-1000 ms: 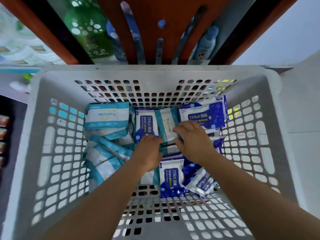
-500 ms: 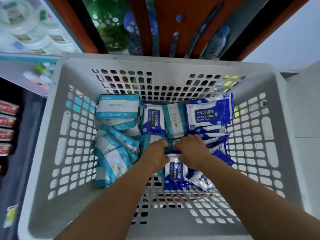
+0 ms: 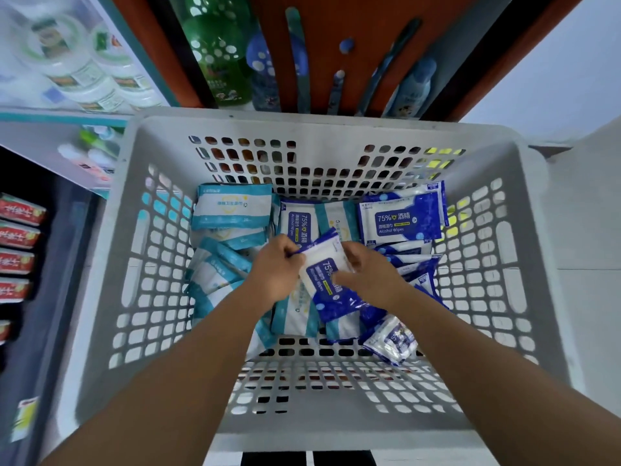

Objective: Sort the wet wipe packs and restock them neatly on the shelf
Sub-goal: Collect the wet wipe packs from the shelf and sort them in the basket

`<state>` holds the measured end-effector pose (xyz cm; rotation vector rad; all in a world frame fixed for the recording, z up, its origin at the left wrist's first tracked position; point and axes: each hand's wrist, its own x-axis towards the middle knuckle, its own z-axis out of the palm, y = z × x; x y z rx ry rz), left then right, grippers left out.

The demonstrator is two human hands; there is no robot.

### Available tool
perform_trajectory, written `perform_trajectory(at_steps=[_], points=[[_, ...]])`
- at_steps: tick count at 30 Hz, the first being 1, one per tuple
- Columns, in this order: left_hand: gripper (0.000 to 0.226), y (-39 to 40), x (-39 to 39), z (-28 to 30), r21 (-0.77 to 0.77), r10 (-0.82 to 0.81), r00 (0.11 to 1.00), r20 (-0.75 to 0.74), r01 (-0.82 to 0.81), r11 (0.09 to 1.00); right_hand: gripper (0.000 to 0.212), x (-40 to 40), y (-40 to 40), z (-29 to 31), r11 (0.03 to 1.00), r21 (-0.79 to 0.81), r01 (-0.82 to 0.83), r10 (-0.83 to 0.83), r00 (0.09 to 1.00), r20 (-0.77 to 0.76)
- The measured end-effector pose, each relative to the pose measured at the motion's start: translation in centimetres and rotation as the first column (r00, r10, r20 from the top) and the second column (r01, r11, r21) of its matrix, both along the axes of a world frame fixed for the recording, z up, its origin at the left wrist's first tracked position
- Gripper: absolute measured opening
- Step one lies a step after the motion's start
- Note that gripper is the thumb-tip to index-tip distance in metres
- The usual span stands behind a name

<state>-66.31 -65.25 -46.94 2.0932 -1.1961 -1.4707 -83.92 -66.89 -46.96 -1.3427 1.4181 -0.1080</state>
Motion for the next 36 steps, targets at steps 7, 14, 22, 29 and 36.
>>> perform_trajectory(at_steps=[7,14,22,29,36], points=[[0.009,0.2,-1.3,1.4,0.016,-0.083,0.987,-0.138,0.086,0.996,0.039,-1.9,-2.1,4.4,0.972,-0.146,-0.184,0.155,0.97,-0.188],[0.035,1.5,-2.8,1.4,0.092,-0.357,0.931,-0.073,0.363,0.927,0.044,-5.8,0.2,5.4,0.77,0.165,-0.616,0.603,0.618,-0.505],[0.052,2.6,-1.7,-0.7,0.179,-0.468,0.854,0.227,0.436,0.882,0.046,-6.7,1.4,2.5,0.859,0.059,-0.509,0.465,0.728,-0.503],[0.07,2.5,-1.4,-2.0,0.38,-0.566,0.781,0.263,0.455,0.805,0.057,-2.1,0.4,-0.2,0.801,0.023,-0.598,0.512,0.665,-0.543],[0.079,2.9,-1.6,-3.8,0.367,-0.432,0.887,0.165,0.352,0.861,0.061,0.3,0.3,-3.0,0.698,-0.025,-0.716,0.469,0.483,-0.739]])
